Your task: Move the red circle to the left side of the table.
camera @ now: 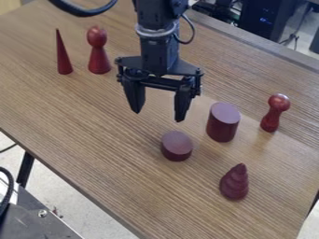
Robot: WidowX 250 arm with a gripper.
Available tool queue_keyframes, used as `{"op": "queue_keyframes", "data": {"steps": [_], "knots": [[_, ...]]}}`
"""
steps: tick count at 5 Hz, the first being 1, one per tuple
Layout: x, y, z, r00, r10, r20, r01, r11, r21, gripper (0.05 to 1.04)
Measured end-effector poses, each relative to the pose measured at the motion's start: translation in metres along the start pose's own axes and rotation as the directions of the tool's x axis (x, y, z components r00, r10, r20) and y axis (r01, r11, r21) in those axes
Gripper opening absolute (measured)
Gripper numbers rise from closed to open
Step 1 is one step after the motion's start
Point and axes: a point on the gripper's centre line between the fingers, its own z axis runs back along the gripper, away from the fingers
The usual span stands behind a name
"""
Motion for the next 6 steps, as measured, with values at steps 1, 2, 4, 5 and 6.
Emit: {"op": "queue_keyframes", "data": {"steps": [1,2,4,5,6], "knots": [[-0.004,0.001,-0.006,1.0,0.002,-0.025,-0.002,1.0,0.006,1.0],[-0.007,0.001,-0.015,0.999,-0.046,-0.008,0.046,0.999,0.005,1.0],[-0.008,-0.005,-0.026,0.998,-0.064,-0.024,0.063,0.998,-0.018,1.0],[-0.016,-0.014,-0.03,0.995,-0.086,-0.042,0.084,0.996,-0.032,1.0],[-0.022,-0.024,-0.031,0.992,-0.113,-0.058,0.11,0.993,-0.045,1.0]]}}
